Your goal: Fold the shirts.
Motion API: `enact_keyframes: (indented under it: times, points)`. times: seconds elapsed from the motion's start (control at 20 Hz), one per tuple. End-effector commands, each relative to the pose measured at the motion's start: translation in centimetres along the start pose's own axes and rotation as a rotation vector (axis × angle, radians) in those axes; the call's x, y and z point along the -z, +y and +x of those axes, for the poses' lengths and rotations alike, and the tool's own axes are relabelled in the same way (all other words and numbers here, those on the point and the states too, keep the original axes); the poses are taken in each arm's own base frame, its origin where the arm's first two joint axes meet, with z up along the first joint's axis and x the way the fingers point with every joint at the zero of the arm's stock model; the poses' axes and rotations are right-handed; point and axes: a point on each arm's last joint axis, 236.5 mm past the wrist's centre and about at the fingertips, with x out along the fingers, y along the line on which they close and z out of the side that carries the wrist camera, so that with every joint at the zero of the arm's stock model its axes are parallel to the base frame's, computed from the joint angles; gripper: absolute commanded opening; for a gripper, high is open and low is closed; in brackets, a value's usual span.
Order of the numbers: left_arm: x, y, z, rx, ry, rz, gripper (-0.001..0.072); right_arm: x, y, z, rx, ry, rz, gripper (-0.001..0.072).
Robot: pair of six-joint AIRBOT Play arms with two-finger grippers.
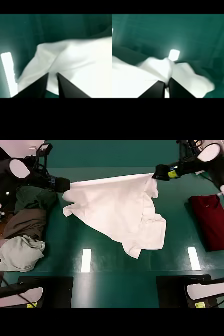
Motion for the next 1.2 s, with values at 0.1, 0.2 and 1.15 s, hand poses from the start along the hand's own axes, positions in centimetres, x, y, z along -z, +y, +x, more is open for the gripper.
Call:
enact_keyframes:
  times: [0.1, 0.2, 1.15]
  points:
    - [-1.4, 5.0, 1.7, 0.075, -0.047, -0.24, 0.0519, -3.7, -2.0, 0.5, -0.001, -0.074, 0.044, 0.0375]
    - [0.3, 5.9, 1.0, 0.112, 0.022, -0.243, 0.0519, -3.8, -2.3, -1.8, -0.014, -0.041, 0.05, 0.0374]
    - [12.4, 6.5, 7.8, 0.148, 0.254, -0.3, 0.0488, 9.7, -2.3, -3.1, -0.045, 0.185, 0.168, 0.0368]
